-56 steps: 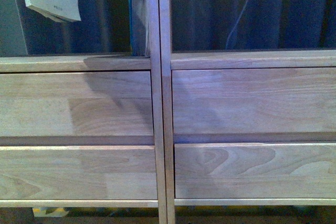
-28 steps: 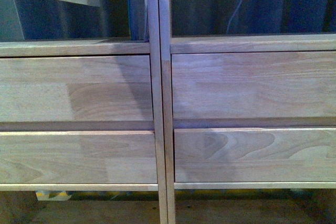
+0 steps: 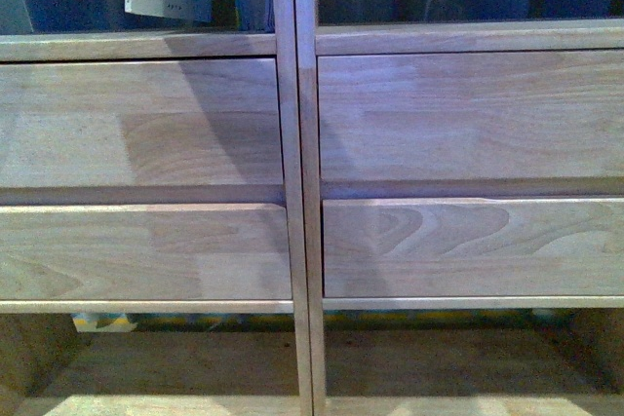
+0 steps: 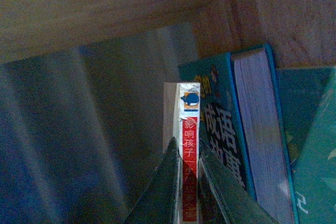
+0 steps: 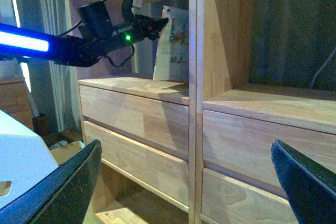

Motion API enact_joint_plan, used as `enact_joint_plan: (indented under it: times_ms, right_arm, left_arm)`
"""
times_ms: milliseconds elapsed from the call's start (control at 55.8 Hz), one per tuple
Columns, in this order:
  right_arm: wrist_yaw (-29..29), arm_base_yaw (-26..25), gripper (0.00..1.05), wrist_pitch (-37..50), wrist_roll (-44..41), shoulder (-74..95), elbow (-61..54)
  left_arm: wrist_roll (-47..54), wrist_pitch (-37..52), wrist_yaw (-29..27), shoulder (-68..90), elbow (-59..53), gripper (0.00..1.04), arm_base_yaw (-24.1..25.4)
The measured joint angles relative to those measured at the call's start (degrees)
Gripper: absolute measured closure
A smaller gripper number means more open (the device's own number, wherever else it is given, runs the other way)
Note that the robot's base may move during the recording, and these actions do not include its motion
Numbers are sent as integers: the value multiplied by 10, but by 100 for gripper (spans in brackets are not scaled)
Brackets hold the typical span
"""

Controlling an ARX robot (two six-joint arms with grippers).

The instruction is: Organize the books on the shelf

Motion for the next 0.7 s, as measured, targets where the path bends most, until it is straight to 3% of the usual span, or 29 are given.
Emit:
enact_joint_plan:
  times_ms: [699]
  right_arm:
    - [13,0,7,-11,-1,-5,-7]
  left_arm:
    - [37,0,-3,73,70,98,-21]
